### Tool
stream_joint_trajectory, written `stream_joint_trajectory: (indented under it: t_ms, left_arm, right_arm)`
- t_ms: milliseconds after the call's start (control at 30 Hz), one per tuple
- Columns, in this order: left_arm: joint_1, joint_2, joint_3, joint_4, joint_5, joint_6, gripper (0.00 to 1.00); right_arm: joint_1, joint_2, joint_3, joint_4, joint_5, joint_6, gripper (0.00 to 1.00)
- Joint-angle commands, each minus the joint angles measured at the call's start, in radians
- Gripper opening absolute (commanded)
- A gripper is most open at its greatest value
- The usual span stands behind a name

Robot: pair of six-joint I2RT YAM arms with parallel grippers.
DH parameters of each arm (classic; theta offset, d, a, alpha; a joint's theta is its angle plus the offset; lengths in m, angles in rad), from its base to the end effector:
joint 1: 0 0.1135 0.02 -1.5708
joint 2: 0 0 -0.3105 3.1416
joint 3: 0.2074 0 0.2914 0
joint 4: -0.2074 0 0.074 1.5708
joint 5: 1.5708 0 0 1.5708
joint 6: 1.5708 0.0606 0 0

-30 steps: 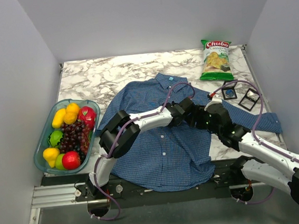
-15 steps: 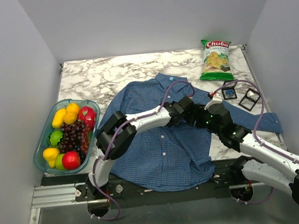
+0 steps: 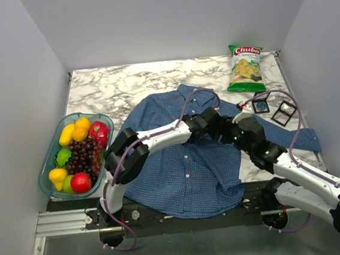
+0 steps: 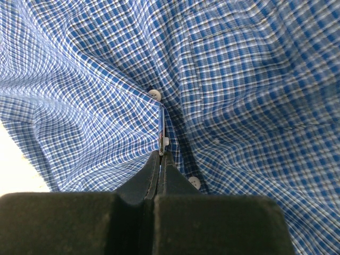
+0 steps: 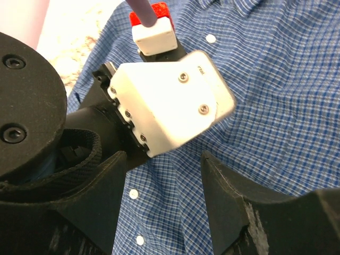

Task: Pin the brooch onto the clothing
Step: Pin the brooch to the clothes.

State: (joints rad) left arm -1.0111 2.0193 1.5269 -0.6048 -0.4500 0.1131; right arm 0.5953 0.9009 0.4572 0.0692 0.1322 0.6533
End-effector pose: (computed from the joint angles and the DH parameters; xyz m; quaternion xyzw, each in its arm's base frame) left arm 0.2840 -0.4037 0.1969 0.4608 0.8297 0.0961 0.3002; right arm 0.1993 0.1253 0.2396 0.0611 0.8231 0.2841 0.4878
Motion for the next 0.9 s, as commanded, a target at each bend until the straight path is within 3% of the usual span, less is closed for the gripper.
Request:
stream_joint_trajectory:
  t_ms: [0, 567, 867]
  left_arm:
    - [-0.104, -0.131, 0.003, 0.079, 0.117, -0.05, 0.0]
    - [0.002, -0.248, -0.06, 0.161, 0.43, -0.138, 0.0]
    - [0.035, -0.292, -0.077, 0.186, 0.52, -0.167, 0.0]
  right_arm:
    - [-0.019, 0.036, 0.015, -0.032, 0.086, 0.012, 0.66]
    - [-0.02, -0.022, -0.005, -0.06, 0.13, 0.011, 0.69]
    - [-0.028, -0.008, -0.014, -0.062, 0.124, 0.022, 0.71]
